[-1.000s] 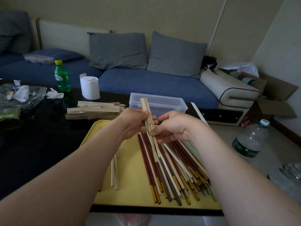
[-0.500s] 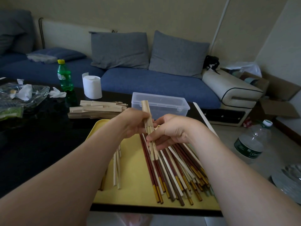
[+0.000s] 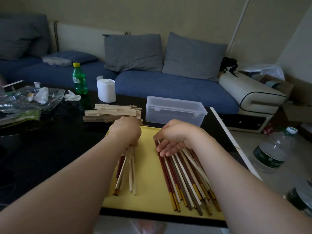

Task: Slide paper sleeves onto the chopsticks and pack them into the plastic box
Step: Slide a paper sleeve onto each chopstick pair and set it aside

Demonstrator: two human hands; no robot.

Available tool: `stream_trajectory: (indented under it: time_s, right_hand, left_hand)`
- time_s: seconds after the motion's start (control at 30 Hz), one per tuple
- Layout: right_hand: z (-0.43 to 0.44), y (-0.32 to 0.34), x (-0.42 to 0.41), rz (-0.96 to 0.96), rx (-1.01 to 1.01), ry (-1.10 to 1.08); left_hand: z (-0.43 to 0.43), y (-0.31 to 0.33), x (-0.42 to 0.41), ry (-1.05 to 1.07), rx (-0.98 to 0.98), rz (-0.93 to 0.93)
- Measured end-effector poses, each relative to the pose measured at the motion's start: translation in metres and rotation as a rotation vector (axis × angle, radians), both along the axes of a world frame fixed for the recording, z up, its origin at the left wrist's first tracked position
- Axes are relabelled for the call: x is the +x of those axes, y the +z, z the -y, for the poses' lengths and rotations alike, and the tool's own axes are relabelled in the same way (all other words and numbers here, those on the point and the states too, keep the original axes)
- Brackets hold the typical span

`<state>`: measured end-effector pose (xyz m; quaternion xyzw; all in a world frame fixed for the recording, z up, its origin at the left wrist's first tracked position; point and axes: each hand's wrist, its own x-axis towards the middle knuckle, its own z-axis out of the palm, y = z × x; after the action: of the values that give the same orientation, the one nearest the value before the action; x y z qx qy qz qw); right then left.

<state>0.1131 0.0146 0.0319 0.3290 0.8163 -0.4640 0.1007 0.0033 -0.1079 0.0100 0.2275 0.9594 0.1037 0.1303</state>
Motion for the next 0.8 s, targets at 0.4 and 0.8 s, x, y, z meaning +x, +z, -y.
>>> stream_trajectory:
  time_s: [0.4,0.8]
  right_hand:
    - [0.006,-0.016,-0.029,0.058,0.096,0.026]
    - [-0.006,-0.029,-0.054,0.011,0.207,0.047]
  left_hand:
    - [-0.004,-0.007,-0.029,0.019,0.023,-0.203]
    - [-0.019,-0.034,-0.063,-0.01,-0.092,-0.593]
